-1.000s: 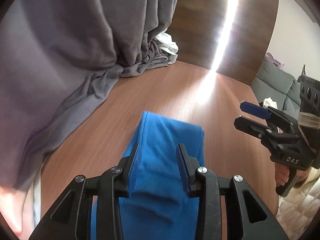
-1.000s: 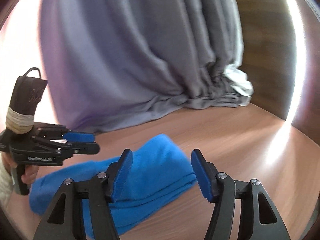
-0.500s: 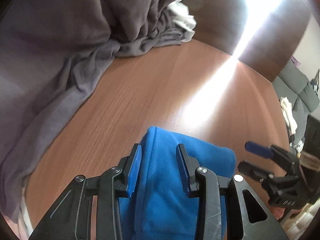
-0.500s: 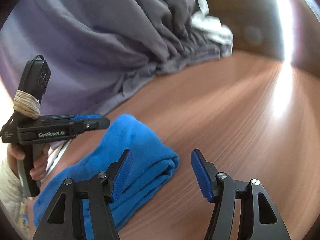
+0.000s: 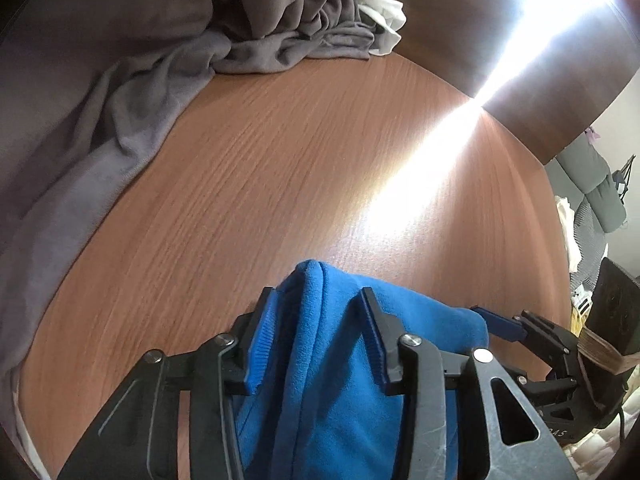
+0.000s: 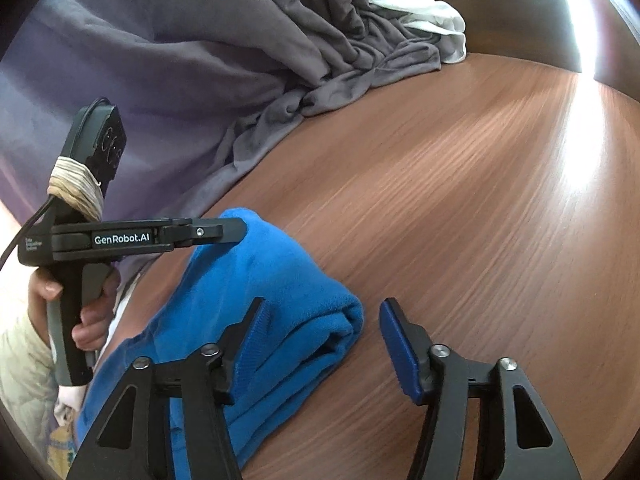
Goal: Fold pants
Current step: 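Grasp the folded pants end with both grippers and lift it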
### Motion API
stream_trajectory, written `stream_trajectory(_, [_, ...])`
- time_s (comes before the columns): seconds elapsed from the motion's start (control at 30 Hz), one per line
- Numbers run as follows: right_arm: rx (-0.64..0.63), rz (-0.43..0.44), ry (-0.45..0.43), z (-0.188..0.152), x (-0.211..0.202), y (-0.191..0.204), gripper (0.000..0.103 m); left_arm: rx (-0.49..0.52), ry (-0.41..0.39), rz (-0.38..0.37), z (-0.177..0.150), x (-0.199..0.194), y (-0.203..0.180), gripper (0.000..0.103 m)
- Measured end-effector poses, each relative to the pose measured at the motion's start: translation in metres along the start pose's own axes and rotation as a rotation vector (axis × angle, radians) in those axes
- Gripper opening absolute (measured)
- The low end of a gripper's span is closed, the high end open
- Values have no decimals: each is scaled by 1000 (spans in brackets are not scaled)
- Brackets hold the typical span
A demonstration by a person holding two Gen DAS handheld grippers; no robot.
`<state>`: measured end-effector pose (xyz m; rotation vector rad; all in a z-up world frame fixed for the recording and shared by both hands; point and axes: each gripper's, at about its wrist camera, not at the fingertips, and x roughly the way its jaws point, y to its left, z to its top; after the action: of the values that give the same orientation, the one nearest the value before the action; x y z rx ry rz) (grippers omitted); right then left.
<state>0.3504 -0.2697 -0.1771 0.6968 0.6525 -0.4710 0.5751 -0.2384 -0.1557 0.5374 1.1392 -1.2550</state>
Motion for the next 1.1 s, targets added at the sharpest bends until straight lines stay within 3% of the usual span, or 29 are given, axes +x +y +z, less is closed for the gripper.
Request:
stream_trajectory(0.2, [-7, 12, 19, 1, 5, 0, 44, -30, 3, -34, 2, 7, 1, 42])
stream_trajectory(0.37, [-45, 4, 15, 3, 3, 4, 34, -11, -12, -29, 1, 4, -2, 24])
stream_trajectory(0.5, [-100, 2, -1, 5, -4, 13, 24, 14, -51, -23, -2, -9, -6, 20])
stream_trajectory(0.8, [-199, 30, -100, 17, -51, 48, 22, 62, -253, -24, -19, -82, -17, 18])
stream_trajectory(1.1, [-355, 18, -218, 6, -96, 114, 22, 90, -383, -25, -56, -143, -13, 17])
